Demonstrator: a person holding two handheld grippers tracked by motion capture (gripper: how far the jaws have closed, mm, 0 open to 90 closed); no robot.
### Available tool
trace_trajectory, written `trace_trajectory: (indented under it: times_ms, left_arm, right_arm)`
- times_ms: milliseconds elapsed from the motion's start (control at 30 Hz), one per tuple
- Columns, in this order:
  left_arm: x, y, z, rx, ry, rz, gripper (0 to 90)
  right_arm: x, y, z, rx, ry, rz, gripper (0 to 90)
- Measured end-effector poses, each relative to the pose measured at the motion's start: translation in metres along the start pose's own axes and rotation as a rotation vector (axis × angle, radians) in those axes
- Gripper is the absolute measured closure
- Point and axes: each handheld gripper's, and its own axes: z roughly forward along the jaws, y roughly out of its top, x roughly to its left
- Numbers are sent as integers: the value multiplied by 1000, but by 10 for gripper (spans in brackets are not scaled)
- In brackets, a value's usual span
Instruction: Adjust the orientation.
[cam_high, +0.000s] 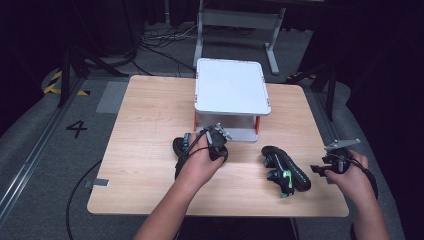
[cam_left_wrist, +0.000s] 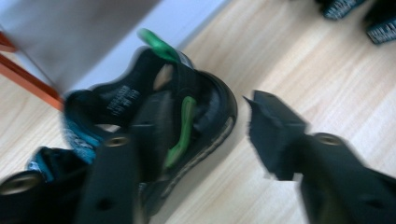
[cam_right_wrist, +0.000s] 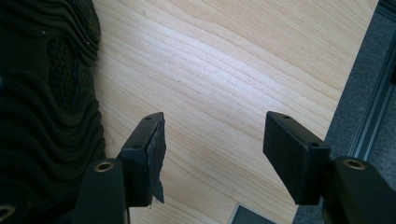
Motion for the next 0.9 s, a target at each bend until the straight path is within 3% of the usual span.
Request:
trace_trajectory:
  times_ms: [133, 433, 567, 633, 733, 833, 900]
  left_arm:
    - [2, 6, 5, -7, 27, -7, 372]
    - [11, 27, 19, 14, 24, -21, 438]
    - [14, 31, 26, 22, -1, -30, 530]
    - [15, 31, 29, 25, -38, -21, 669]
    - [17, 31, 28, 33, -45, -25, 853]
    - [17, 31, 25, 44, -75, -38, 876]
    - [16, 30, 21, 52, -86, -23, 880]
  right_arm:
    - [1, 1, -1, -8, 4, -7, 395]
    - [-1, -2, -5, -14, 1, 0, 394]
    - [-1, -3, -5, -12, 3, -2, 394]
    - [-1, -3, -5, -12, 3, -2, 394]
    - [-2, -3, -5, -13, 2, -2, 395]
    - [-2, -3, -5, -12, 3, -4, 395]
    - [-2, -3, -4, -12, 4, -4, 396]
